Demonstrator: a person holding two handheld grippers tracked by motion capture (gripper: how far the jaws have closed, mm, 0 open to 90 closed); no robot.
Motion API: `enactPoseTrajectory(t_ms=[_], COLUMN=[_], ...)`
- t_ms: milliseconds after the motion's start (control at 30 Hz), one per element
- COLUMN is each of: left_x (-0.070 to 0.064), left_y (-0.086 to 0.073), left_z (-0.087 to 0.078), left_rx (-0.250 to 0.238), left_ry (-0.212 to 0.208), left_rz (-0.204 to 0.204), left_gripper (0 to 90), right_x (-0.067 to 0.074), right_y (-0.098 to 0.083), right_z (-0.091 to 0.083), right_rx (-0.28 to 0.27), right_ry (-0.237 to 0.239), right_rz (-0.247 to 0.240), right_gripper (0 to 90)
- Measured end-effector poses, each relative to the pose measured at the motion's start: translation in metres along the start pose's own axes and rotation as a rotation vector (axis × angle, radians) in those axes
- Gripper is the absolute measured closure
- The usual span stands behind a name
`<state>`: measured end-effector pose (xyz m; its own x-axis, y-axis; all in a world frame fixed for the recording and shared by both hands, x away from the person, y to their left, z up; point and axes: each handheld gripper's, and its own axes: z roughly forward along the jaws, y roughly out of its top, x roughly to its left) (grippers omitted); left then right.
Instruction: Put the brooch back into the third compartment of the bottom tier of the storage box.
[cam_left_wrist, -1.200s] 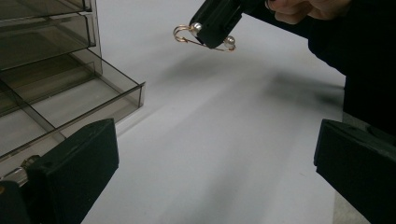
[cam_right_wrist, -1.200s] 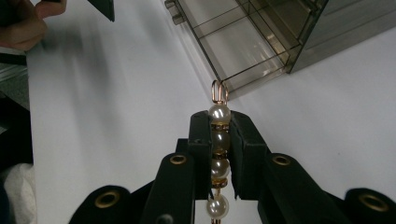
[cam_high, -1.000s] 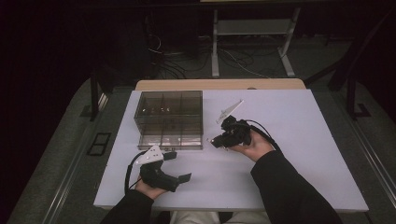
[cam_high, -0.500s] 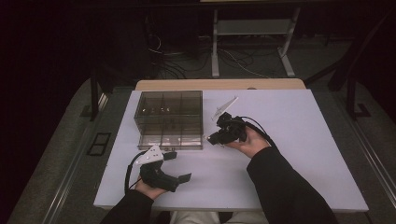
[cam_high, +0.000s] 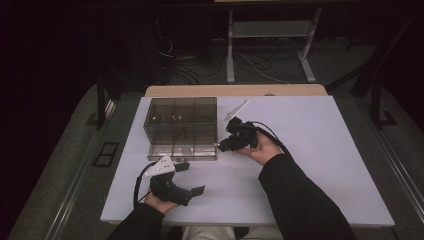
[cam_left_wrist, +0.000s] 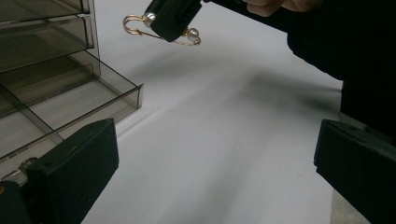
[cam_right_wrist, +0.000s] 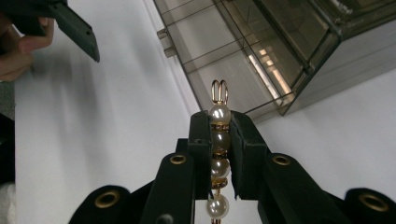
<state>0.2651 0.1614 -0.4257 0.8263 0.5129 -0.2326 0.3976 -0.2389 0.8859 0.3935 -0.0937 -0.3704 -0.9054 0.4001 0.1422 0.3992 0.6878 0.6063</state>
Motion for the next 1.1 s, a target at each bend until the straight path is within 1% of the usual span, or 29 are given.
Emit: enactPoseTrajectory(t_ms=[200,233,333,400,467,600,833,967,1033,1100], left_x=[0.000,-0.001,-0.001,-0.001,-0.001,-0.001,0.000,0.000,-0.001,-0.001], left_y=[0.000,0.000,0.000,0.000,0.000,0.000,0.001,0.001,0.001,0.001], left_z=[0.000,0.000,0.001,0.001,0.001,0.001,0.000,0.000,0.000,0.000], left_rx=[-0.005,-0.007,-0.008,-0.008,-0.009,-0.008,-0.003,-0.003,-0.003,-0.003], left_ry=[-0.001,-0.003,-0.005,-0.006,-0.006,-0.007,-0.010,-0.010,-0.010,-0.011], left_rz=[0.003,-0.003,-0.004,-0.004,-0.005,-0.002,0.008,0.005,0.005,0.005], left_gripper=[0.0,0.0,0.0,0.0,0.0,0.0,0.0,0.0,0.0,0.0], right_x=[-0.003,-0.003,-0.005,-0.005,-0.005,-0.006,-0.006,-0.006,-0.006,-0.006], right_y=[0.007,0.008,0.012,0.014,0.016,0.020,0.026,0.028,0.028,0.028], right_z=[0.005,0.006,0.010,0.012,0.013,0.017,0.024,0.027,0.029,0.030], right_rx=[0.000,0.001,0.002,0.000,0.000,-0.006,-0.013,-0.014,-0.017,-0.016], right_ry=[-0.001,0.001,-0.004,-0.003,0.001,0.004,0.000,0.004,-0.001,0.000], right_rz=[0.004,0.004,-0.003,-0.005,0.004,-0.001,0.001,0.005,0.005,0.014], right_gripper=[79.1,79.1,79.1,79.1,79.1,79.1,79.1,79.1,79.1,79.0])
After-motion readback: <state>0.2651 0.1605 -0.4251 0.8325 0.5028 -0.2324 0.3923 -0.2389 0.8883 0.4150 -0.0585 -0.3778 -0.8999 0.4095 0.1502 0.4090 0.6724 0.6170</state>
